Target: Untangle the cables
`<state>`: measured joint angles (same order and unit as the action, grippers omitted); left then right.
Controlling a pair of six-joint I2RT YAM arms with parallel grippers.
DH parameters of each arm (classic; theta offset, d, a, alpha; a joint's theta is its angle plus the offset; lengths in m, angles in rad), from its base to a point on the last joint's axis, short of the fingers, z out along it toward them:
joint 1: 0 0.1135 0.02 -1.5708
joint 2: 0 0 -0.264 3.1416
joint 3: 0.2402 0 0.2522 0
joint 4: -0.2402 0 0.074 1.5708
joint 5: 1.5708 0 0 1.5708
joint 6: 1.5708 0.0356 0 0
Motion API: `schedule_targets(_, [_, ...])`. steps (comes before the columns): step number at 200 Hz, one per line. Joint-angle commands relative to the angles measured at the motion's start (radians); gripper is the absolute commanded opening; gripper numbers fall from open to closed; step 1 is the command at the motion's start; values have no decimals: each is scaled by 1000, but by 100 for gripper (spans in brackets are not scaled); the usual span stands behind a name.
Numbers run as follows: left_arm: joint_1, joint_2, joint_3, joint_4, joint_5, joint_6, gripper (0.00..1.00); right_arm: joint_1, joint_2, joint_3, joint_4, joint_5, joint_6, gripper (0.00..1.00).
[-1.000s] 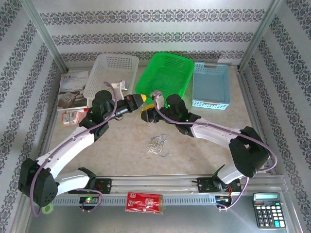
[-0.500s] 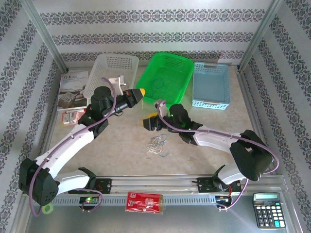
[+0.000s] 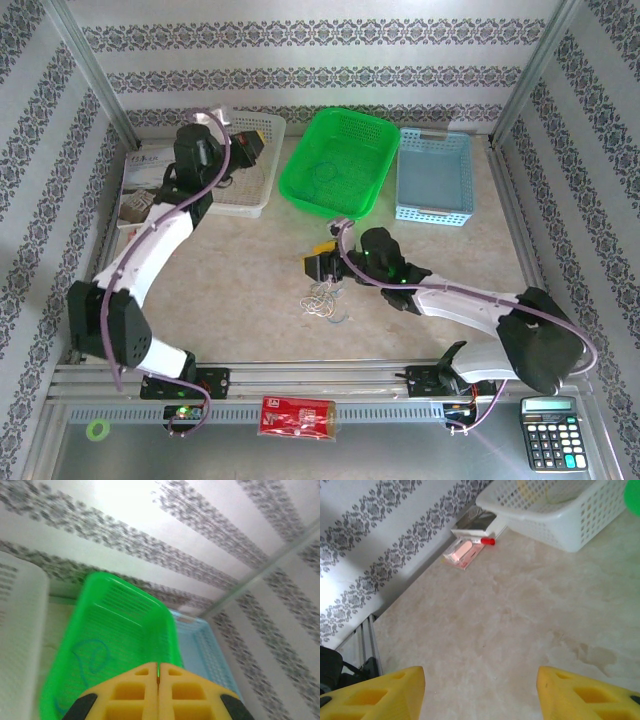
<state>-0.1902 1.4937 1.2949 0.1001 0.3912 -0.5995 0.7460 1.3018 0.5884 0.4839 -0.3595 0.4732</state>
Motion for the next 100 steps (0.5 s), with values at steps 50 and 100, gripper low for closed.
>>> schedule_targets(50, [139, 387, 410, -157, -44, 157, 0, -136, -125, -63, -82, -18, 8, 62])
schedule_targets(100, [155, 663, 756, -325, -123, 252, 10, -191, -151, -55, -139, -72, 3, 62])
